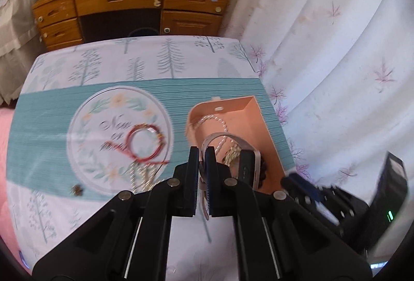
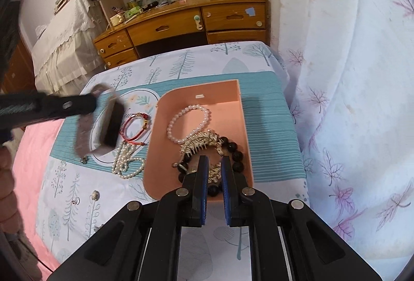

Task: Organize jewelry
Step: 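Carry the smartwatch into the peach box and open the left tool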

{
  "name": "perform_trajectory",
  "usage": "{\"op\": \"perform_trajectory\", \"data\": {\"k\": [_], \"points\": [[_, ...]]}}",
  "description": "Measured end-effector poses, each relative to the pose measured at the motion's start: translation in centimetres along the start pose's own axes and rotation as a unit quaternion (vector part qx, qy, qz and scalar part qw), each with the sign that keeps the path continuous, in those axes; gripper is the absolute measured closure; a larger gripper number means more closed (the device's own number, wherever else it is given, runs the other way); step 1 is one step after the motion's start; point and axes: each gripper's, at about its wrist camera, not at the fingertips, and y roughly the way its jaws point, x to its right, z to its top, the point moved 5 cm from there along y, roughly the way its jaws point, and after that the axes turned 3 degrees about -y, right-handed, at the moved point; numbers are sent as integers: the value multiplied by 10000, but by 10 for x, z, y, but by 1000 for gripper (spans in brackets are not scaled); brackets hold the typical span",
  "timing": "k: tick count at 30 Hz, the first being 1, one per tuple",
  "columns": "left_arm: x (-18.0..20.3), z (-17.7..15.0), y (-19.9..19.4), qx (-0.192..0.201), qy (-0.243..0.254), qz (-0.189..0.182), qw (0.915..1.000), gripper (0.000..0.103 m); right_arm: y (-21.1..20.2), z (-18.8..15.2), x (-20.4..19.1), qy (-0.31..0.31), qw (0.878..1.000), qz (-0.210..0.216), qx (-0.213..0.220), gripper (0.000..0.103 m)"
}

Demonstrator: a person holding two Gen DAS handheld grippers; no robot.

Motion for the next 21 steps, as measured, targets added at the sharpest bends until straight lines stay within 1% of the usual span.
{"op": "perform_trajectory", "data": {"k": [7, 10, 13, 15, 18, 19, 20, 21], "points": [[30, 13, 70, -134, 33, 7, 9999, 100, 11, -7, 8, 96, 9999, 68, -14, 94], [36, 13, 97, -197, 93, 177, 9996, 99, 14, -7, 8, 38, 10000, 28, 6, 94], [39, 11, 110, -230, 238, 283, 9990, 99, 14, -4, 7, -51, 10000, -34, 32, 94], [39, 8, 114, -242, 298, 241, 9990, 98, 14, -3, 4, -113, 9999, -71, 39, 94], [39, 5, 111, -307, 306, 13, 9991, 87, 15, -2, 3, -152, 9998, -99, 32, 94], [38, 5, 108, -272, 327, -16, 9991, 77, 15, -2, 2, -154, 9998, -94, 21, 94], [37, 5, 104, -215, 355, -14, 9991, 61, 15, -2, 1, -156, 9998, -86, 12, 94], [37, 6, 100, -152, 372, 12, 9992, 54, 15, -2, 0, -158, 9998, -82, 7, 94]]}}
